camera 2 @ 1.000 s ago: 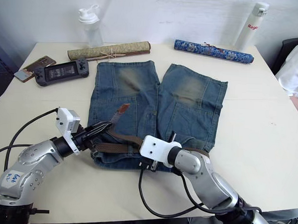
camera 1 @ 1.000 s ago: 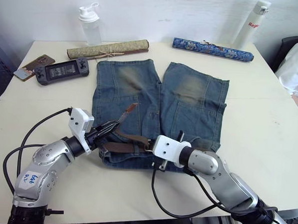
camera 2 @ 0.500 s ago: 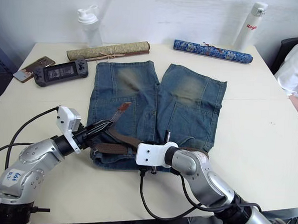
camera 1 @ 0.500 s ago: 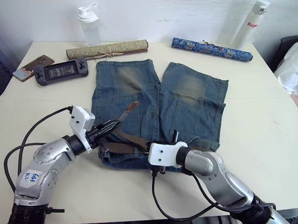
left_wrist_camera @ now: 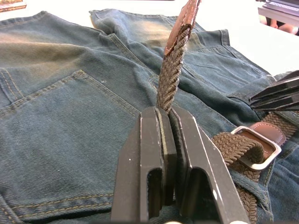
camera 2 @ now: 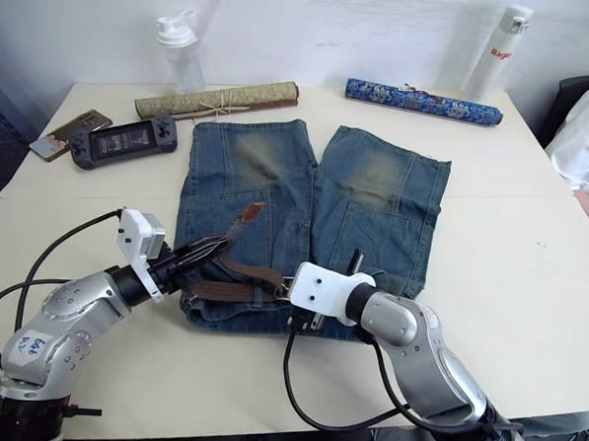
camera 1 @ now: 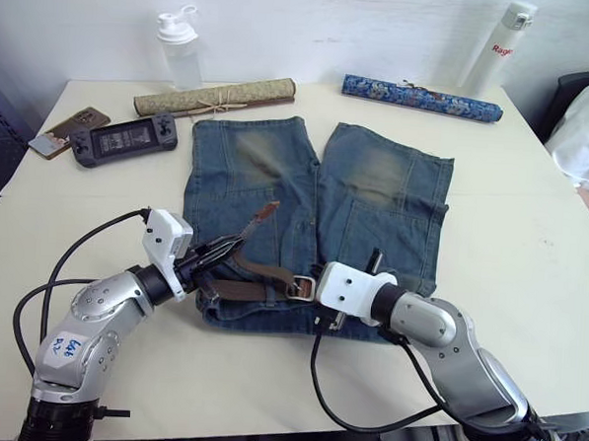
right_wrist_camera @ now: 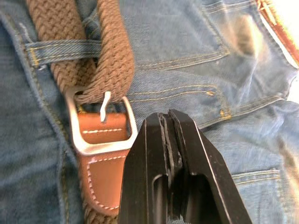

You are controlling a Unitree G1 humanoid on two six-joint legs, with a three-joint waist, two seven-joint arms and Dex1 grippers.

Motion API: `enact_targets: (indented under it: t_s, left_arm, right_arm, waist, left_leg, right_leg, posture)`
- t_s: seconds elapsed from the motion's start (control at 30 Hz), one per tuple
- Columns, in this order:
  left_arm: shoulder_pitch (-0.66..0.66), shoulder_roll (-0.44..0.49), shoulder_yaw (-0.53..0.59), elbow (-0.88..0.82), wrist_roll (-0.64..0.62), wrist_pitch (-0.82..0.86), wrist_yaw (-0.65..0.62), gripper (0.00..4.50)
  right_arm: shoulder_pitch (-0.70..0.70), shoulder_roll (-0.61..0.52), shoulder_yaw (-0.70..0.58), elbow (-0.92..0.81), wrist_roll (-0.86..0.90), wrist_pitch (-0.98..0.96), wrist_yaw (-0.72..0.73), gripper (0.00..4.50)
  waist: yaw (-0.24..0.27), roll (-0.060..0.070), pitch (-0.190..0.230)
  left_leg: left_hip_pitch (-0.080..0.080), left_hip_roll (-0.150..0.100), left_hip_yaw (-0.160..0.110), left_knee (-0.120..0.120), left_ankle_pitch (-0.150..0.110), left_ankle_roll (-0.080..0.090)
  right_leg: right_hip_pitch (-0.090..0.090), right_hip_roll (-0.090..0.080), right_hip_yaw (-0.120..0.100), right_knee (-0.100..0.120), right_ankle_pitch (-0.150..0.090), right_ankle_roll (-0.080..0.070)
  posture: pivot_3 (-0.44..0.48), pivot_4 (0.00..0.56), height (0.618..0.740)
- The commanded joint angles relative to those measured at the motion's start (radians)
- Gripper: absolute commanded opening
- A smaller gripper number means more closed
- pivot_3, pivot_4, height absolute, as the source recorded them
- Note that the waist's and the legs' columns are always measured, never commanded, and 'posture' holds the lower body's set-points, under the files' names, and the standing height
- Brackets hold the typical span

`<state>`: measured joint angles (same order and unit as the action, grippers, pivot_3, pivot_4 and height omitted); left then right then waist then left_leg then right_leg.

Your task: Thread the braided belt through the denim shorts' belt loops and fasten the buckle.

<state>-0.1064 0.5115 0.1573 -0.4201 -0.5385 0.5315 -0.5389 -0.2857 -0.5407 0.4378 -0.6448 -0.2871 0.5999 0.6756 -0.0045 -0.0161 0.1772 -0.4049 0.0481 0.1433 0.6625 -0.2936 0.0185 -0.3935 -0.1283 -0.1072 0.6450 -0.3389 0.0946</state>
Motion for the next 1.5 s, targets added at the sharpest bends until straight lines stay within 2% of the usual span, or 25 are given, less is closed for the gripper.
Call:
enact_targets:
  t_s: [0.03,0.67,0.97,1.1,1.27,1.37,1.5]
  left_arm:
    - [-0.013,0.002,0.002,-0.018,0.006,-0.023,-0.008,0.00]
    - [-0.007,0.002,0.012,-0.040,0.006,-0.020,0.004,0.00]
    - [-0.043,0.001,-0.004,-0.054,0.002,-0.016,-0.001,0.00]
    - [-0.153,0.007,-0.038,-0.042,-0.014,0.010,-0.020,0.00]
    - [-0.342,0.036,-0.100,0.035,-0.018,-0.003,-0.152,0.00]
    - [-0.479,0.041,-0.161,0.132,-0.018,-0.021,-0.283,0.00]
    - [-0.654,-0.034,-0.253,0.344,0.039,-0.113,-0.410,0.00]
  right_arm:
    - [-0.004,0.004,0.024,-0.024,0.013,-0.005,0.028,0.04]
    - [-0.053,0.018,0.095,0.083,-0.018,-0.017,0.051,0.04]
    - [-0.088,-0.016,0.186,0.110,-0.067,0.047,0.136,0.04]
    - [-0.088,-0.041,0.233,0.131,-0.093,0.039,0.177,0.04]
    - [-0.100,-0.043,0.259,0.196,-0.117,0.046,0.206,0.04]
    - [-0.116,-0.032,0.267,0.221,-0.121,0.070,0.223,0.04]
    - [-0.149,-0.014,0.286,0.267,-0.129,0.071,0.249,0.04]
  waist:
    - [0.000,0.000,0.000]
    - [0.000,0.000,0.000]
    - [-0.003,0.000,0.000]
    - [0.002,-0.001,-0.001]
    - [-0.001,-0.003,-0.002]
    - [-0.001,-0.003,-0.002]
    - [0.001,-0.004,-0.002]
  left_leg:
    - [0.000,0.000,0.000,0.000,0.000,0.000]
    - [0.000,0.000,0.000,0.000,0.000,0.000]
    - [0.000,0.000,0.000,0.000,0.000,0.000]
    - [0.001,0.000,0.000,0.001,0.000,0.000]
    - [0.002,0.000,0.000,0.001,0.000,0.000]
    - [0.002,0.000,0.000,0.001,0.001,-0.001]
    - [0.002,0.001,0.001,0.002,0.001,-0.002]
  right_leg:
    - [0.000,0.000,0.000,0.000,0.000,0.000]
    - [0.000,0.000,0.000,0.000,0.000,0.000]
    - [0.000,0.000,0.000,0.001,0.000,0.000]
    - [0.001,0.000,0.000,0.001,0.000,0.000]
    - [0.002,0.001,-0.001,0.001,0.000,0.000]
    - [0.002,0.005,0.000,0.001,0.000,0.000]
    - [0.002,0.011,0.001,0.001,0.000,0.000]
  posture:
    - [0.000,0.150,0.717]
    - [0.000,0.150,0.717]
    - [0.000,0.150,0.717]
    - [0.000,0.150,0.717]
    - [0.000,0.150,0.717]
    - [0.000,0.150,0.717]
    - [0.000,0.150,0.717]
